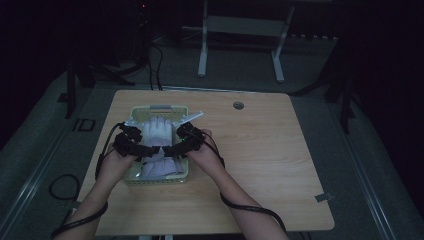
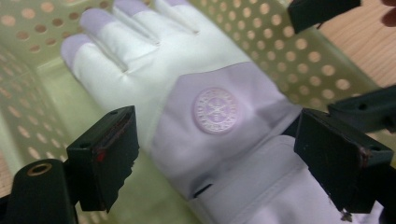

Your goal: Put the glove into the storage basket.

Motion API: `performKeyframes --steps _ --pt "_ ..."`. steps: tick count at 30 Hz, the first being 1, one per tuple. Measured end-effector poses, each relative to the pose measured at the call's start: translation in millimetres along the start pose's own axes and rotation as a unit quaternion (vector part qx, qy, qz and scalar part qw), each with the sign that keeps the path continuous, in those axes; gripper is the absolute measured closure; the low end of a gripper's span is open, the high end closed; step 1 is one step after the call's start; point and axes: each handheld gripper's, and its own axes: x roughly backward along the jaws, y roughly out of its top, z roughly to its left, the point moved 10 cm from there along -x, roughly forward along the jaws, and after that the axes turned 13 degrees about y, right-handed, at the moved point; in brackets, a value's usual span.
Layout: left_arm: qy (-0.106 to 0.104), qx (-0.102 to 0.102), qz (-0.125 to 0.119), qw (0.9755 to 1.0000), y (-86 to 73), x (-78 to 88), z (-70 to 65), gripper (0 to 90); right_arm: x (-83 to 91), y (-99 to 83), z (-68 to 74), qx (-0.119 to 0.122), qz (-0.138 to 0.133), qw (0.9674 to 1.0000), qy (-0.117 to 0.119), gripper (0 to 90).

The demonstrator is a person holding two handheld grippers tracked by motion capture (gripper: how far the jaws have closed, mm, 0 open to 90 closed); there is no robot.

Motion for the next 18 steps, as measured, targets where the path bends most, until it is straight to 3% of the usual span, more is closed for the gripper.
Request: performKeyframes --steps 8,14,18 --pt "-0.025 0.014 -0.029 0.9992 5.7 9.4 -14.8 14.4 12.7 -5.6 -1.7 0.007 -0.006 0.9999 0.010 17.1" --pt "-0.037 0.013 -0.035 0.9986 7.1 12.2 -26.7 14.3 22.4 -10.7 -4.8 0.001 -0.014 0.9998 0.012 17.1" --pt "-0.047 0.001 -0.041 0.9981 8.8 16.5 -40.7 14.4 32.5 -14.4 -7.4 0.000 -0.017 0.9998 0.010 17.1"
